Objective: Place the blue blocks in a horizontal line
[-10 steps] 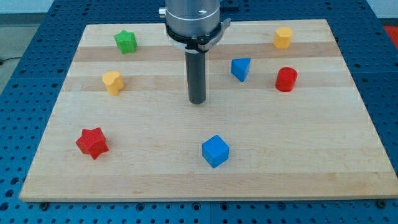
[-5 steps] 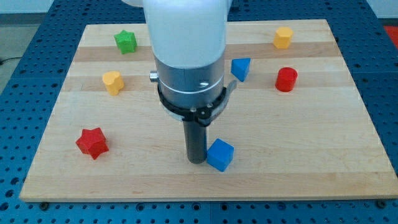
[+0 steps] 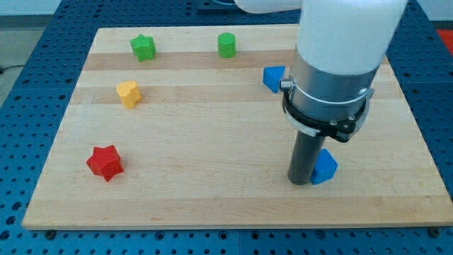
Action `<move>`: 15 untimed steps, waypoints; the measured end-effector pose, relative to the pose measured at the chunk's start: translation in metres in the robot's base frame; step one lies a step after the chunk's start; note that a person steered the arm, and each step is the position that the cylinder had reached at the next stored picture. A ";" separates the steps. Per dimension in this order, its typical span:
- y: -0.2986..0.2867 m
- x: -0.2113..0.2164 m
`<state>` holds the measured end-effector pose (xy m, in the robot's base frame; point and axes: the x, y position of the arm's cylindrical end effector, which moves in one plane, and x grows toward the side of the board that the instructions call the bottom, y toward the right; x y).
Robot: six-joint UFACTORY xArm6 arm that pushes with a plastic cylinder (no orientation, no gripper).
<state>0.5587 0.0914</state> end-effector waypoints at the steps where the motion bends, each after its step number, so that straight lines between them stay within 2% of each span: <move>1: -0.019 -0.001; 2: -0.057 -0.039; 3: -0.088 -0.102; 4: -0.093 -0.170; 5: -0.086 -0.219; 7: -0.036 -0.245; 8: -0.022 -0.226; 9: -0.022 -0.180; 10: -0.020 -0.156; 11: 0.001 -0.155; 13: -0.032 -0.097; 14: 0.001 -0.085; 15: 0.051 -0.096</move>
<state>0.4625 0.1421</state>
